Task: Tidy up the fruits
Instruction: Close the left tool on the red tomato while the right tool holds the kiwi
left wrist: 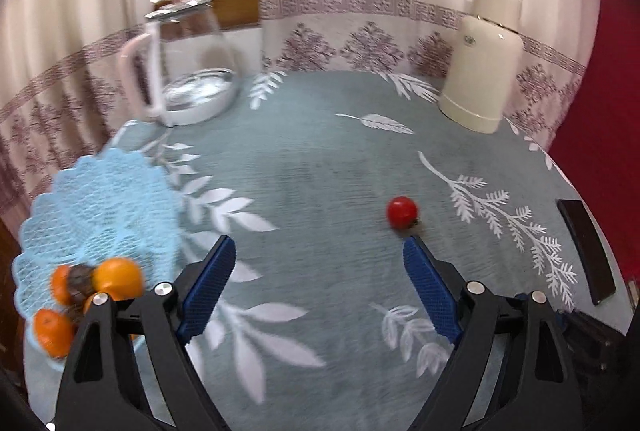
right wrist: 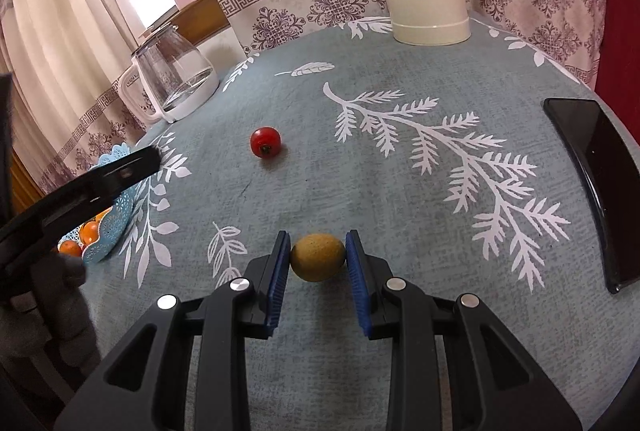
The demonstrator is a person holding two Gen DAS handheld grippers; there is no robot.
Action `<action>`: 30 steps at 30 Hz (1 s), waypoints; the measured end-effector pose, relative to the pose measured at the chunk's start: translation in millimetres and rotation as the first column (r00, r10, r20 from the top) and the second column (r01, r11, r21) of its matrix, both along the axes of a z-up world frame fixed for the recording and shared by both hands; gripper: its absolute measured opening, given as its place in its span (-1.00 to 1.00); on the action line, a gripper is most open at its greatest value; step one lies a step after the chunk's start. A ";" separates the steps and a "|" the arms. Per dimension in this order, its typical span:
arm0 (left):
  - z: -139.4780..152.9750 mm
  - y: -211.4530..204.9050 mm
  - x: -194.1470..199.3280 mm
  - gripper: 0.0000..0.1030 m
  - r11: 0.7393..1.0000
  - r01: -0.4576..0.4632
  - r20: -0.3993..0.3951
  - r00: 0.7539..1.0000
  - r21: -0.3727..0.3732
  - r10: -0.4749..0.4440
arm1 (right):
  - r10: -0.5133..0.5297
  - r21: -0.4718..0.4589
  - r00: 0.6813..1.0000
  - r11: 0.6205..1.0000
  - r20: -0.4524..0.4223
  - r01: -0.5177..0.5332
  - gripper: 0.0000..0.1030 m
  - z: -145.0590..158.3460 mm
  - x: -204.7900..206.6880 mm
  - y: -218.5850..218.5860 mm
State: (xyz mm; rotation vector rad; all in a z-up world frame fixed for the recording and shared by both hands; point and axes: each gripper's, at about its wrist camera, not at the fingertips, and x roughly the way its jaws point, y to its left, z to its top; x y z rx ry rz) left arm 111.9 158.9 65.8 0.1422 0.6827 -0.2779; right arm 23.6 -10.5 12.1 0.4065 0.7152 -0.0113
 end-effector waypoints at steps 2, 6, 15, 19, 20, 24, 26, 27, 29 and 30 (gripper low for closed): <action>-5.0 -9.5 8.8 0.64 1.000 0.018 -0.016 1.000 0.000 -0.018 | -0.002 0.005 1.000 1.000 0.000 0.002 -0.44 -0.6 -0.1 -0.9; -15.8 -27.4 23.0 0.55 0.999 0.048 -0.044 0.998 0.021 -0.047 | -0.003 0.012 1.000 1.000 0.004 0.003 -0.44 -0.7 -0.7 -1.2; -29.9 -55.1 43.6 0.40 0.993 0.120 -0.090 0.989 0.004 -0.119 | -0.002 0.025 1.000 1.000 0.005 0.002 -0.43 -1.5 -0.7 -2.9; -38.7 -62.9 59.0 0.24 0.992 0.126 -0.147 0.981 -0.026 -0.129 | 0.000 0.027 1.000 1.000 0.004 -0.001 -0.43 -1.7 -0.2 -2.8; -40.0 -64.1 61.6 0.20 0.991 0.129 -0.158 0.978 -0.035 -0.133 | 0.001 0.028 1.000 1.000 0.003 -0.001 -0.43 -1.9 0.0 -2.8; -45.6 -71.7 67.0 0.12 0.988 0.144 -0.179 0.972 -0.048 -0.150 | 0.004 0.030 1.000 1.000 0.000 -0.004 -0.43 -2.0 1.1 -2.0; -49.1 -75.1 69.3 0.03 0.988 0.146 -0.187 0.971 -0.042 -0.151 | 0.005 0.030 1.000 1.000 -0.001 -0.005 -0.43 -2.2 1.5 -1.7; -50.7 -76.0 70.4 -0.04 0.989 0.146 -0.189 0.970 -0.039 -0.151 | 0.005 0.030 1.000 1.000 -0.002 -0.005 -0.43 -2.2 1.5 -1.6; -53.0 -75.6 72.5 -0.28 0.990 0.137 -0.193 0.971 -0.038 -0.142 | 0.004 0.030 1.000 1.000 -0.001 -0.004 -0.43 -2.2 1.5 -1.6; -52.8 -75.2 73.1 -0.30 0.990 0.134 -0.191 0.972 -0.042 -0.140 | 0.004 0.030 1.000 1.000 -0.001 -0.004 -0.43 -2.2 1.5 -1.6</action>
